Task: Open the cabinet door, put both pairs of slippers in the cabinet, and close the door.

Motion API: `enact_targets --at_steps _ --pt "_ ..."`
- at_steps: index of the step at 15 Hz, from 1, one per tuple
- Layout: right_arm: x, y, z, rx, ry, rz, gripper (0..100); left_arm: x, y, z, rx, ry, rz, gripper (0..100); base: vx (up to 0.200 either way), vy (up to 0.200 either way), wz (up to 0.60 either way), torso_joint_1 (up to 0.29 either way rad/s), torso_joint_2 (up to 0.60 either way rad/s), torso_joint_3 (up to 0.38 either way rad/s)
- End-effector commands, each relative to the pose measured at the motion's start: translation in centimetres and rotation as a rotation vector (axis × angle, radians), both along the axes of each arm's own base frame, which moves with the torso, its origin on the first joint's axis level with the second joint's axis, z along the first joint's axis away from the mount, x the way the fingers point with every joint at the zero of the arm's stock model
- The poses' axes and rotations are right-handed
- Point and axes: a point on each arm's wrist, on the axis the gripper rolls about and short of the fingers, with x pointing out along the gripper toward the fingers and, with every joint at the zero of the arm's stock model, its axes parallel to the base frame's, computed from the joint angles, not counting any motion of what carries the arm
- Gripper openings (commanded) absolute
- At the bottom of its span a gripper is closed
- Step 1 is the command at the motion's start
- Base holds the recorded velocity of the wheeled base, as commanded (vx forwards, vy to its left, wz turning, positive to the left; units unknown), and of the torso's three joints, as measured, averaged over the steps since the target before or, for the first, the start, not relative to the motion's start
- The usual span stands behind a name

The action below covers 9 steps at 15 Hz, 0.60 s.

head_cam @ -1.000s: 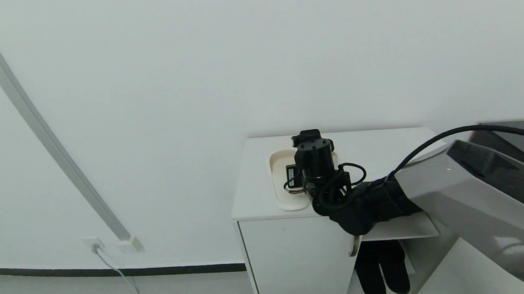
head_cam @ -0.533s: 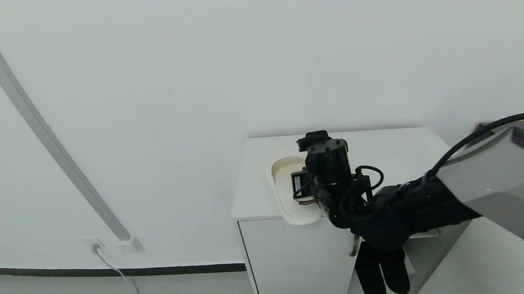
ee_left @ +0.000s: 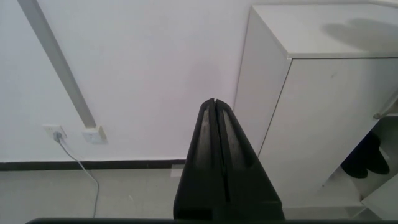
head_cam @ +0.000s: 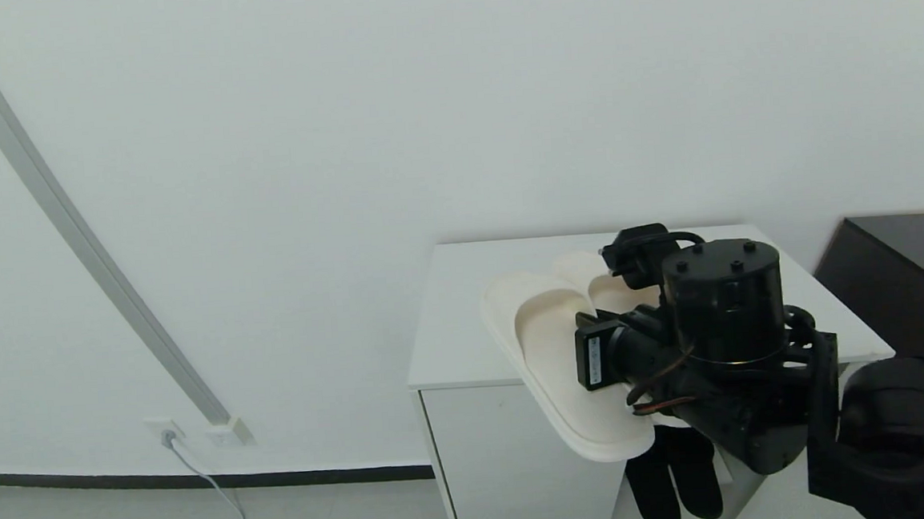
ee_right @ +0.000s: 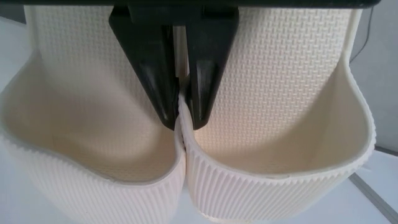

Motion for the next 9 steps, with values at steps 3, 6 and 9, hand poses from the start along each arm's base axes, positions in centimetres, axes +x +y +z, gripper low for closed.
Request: enact_targets --at_steps 3,6,9 --pt "-0.55 -0.54 0.6 0.011 -0.011 0.004 0 0.0 0.0 0.01 -0.003 0.0 0.001 0 -0.067 0.0 0.0 0.001 0.0 -0.001" --pt "-0.55 -0.48 0.46 0.007 -0.008 0.004 0 0.0 0.0 0.01 -0.003 0.0 -0.001 0 -0.2 0.0 0.0 0.002 0.0 0.002" --pt "-0.66 -0.53 0.09 -0.005 0.0 0.006 0 0.0 0.0 0.01 -0.003 0.0 -0.001 0 -0.2 0.0 0.0 0.014 0.01 0.001"
